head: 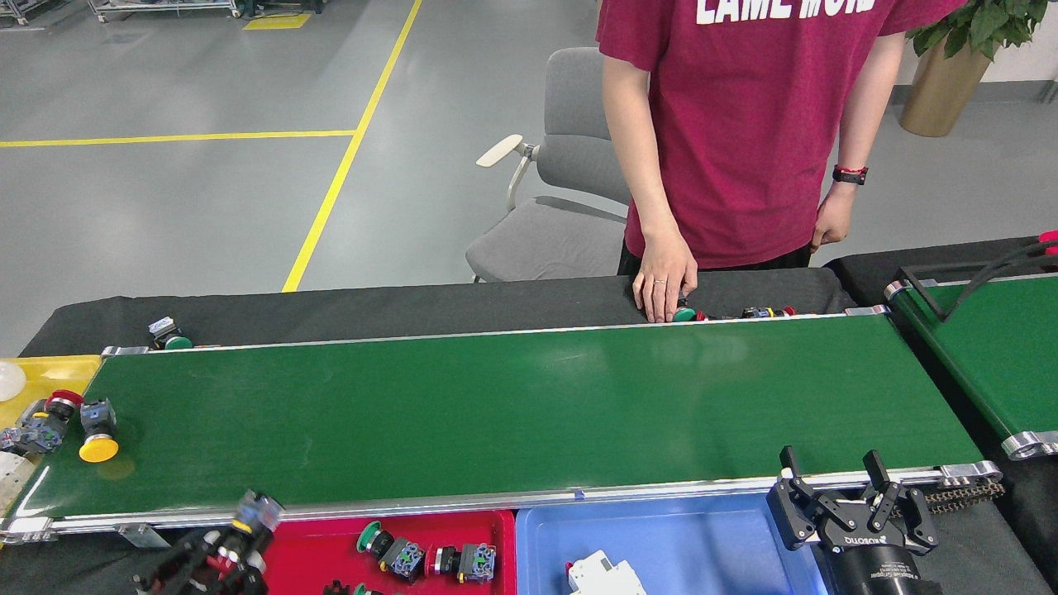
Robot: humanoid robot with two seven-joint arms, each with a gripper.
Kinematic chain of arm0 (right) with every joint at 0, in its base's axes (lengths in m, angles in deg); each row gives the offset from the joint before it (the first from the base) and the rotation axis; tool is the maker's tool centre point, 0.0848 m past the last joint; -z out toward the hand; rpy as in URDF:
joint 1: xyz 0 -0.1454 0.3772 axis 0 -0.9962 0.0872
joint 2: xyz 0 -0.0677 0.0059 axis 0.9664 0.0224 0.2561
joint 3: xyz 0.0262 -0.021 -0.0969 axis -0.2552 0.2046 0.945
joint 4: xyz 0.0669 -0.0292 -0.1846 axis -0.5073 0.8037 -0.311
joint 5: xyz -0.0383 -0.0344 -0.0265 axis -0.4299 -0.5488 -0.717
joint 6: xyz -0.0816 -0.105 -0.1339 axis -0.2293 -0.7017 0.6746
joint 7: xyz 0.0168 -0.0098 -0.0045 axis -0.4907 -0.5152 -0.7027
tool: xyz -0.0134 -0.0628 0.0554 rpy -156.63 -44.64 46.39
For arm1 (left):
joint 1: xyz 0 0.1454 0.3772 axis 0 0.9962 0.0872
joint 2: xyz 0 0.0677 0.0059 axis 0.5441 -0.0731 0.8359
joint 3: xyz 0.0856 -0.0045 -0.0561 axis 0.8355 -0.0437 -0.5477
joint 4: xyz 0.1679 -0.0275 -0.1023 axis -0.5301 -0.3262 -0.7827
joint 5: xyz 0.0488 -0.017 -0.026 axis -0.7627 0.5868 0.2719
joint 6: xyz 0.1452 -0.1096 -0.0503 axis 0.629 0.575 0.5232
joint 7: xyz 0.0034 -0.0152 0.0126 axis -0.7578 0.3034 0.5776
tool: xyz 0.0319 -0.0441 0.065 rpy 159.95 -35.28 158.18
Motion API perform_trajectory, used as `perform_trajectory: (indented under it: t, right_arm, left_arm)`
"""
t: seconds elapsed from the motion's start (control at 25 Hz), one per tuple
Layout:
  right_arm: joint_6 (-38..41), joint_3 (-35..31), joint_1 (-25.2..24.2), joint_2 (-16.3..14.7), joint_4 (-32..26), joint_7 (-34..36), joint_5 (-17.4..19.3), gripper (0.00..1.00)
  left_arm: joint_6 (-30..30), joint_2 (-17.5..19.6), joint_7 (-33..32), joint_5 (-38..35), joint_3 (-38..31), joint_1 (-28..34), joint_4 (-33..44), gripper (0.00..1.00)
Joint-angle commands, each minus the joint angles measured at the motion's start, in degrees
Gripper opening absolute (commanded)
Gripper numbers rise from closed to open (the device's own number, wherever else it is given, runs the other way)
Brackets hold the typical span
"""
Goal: Pick switch part from conveyor to tray
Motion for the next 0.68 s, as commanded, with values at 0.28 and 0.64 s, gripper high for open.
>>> perform_trajectory:
  t: [0.28, 0.64]
  right_arm:
    - [0.2, -0.1, 0.4, 0.0, -1.0, 0.2, 0.1, 0.98]
    - [0.1, -0.1, 0.4, 0.0, -1.1, 0.2, 0.1, 0.98]
  left_arm:
    - [13.4, -2.7, -0.7, 0.0, -0.1, 0.2, 1.9, 1.00]
    - [26.4, -4.4, -0.9, 0.3, -12.8, -4.5, 1.3, 1.00]
